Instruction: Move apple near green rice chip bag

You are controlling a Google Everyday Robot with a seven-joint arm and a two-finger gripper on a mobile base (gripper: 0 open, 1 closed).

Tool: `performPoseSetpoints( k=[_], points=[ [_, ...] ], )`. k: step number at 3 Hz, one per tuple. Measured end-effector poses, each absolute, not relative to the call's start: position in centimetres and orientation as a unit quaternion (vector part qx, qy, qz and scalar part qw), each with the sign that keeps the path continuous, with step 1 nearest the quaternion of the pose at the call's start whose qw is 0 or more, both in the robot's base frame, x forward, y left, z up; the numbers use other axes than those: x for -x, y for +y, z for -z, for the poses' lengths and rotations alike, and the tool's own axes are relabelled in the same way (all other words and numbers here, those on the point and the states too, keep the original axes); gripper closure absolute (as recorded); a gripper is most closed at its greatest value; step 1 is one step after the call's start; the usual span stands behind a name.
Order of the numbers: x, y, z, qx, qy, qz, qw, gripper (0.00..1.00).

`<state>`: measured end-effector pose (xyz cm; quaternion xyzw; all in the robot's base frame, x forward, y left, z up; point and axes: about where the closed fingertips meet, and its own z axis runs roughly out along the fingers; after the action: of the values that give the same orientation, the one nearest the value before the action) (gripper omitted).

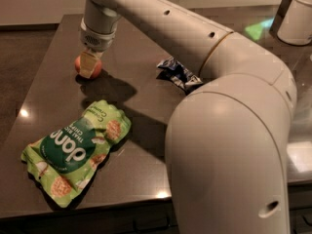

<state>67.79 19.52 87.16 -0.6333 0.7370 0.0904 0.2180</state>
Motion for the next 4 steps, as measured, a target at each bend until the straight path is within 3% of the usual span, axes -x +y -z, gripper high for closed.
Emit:
performPoseSetpoints(
  k=[1,4],
  points=[
    [-67.0,17.6,-88.2,0.658,0.709,-0.107,0.232,1.0],
    [-61.9,10.5,-88.3,0.788,0.563,-0.132,0.213,1.0]
  ],
)
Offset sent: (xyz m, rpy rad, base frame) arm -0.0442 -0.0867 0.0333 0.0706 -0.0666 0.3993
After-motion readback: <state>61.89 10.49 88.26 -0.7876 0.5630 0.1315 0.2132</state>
